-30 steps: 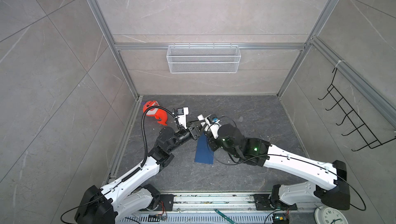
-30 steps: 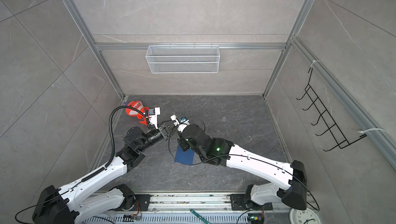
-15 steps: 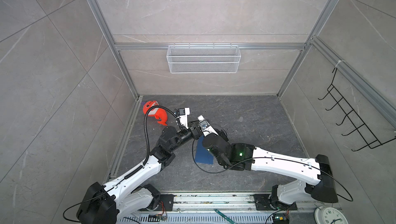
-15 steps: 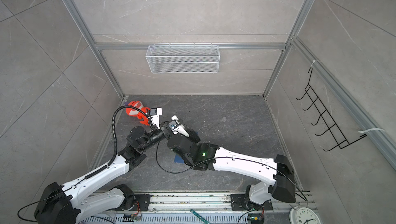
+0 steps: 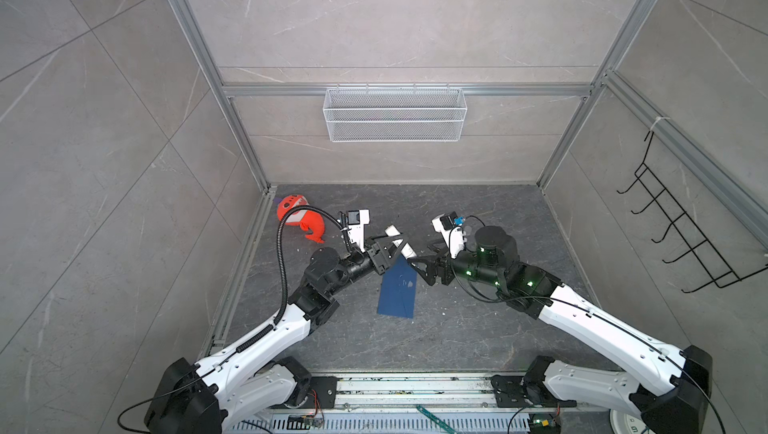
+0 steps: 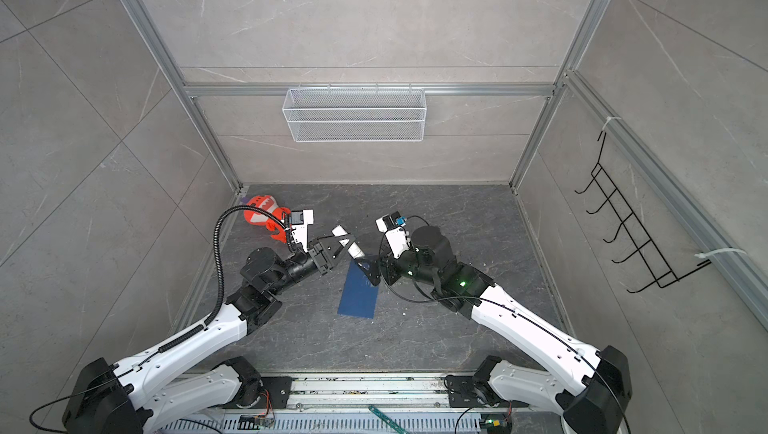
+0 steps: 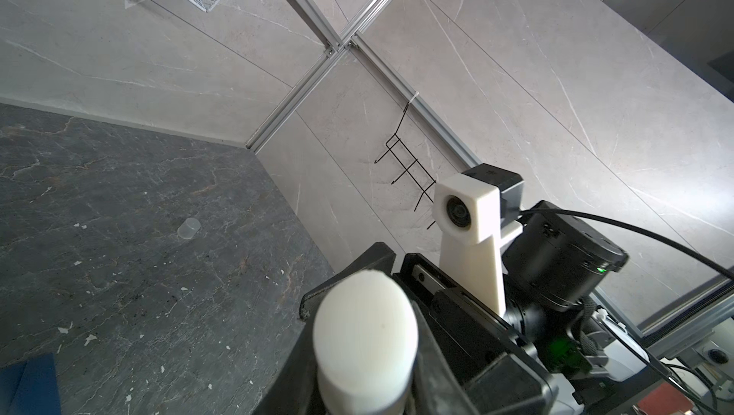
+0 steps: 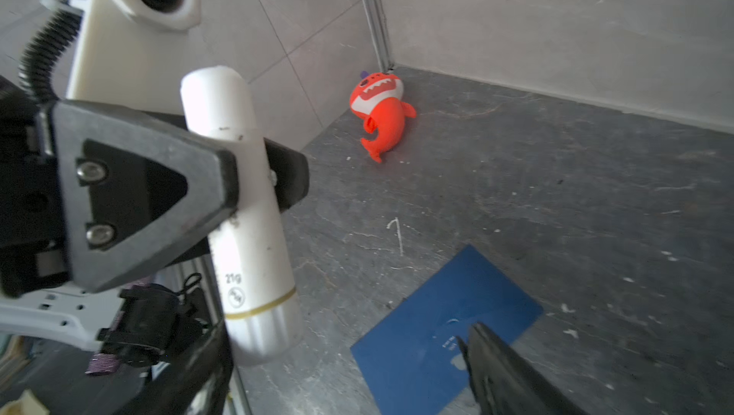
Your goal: Place the letter into the envelope and seal it
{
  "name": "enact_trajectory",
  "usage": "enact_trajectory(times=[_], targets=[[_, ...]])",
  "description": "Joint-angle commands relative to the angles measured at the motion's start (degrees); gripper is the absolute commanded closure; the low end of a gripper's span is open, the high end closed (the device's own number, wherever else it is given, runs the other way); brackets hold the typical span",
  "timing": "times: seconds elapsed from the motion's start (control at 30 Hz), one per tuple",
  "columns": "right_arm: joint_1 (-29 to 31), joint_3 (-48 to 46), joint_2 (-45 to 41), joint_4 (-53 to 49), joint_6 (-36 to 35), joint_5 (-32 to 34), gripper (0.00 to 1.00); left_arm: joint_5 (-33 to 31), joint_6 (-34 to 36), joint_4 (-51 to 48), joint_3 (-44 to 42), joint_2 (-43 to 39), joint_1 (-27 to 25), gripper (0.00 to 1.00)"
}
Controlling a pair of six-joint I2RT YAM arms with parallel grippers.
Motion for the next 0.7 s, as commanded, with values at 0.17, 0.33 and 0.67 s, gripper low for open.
enact_trajectory(times=[0.17,0.33,0.67], targets=[[-3.7,-3.7,1.5,13.8,8.3,-20.4,0.15,2.7,-1.2,4.7,0.1,-1.3,0.3,1.00],[-3.7,-2.3,3.8,14.5,8.8,-24.3,0.29,2.9,-2.1,5.6,0.1,-0.4,0.4,1.00],[-3.7,-1.9,5.5,16.8,10.6,-24.6,0.65,3.2,-3.2,6.4,-0.3,0.2,0.4,1.00]])
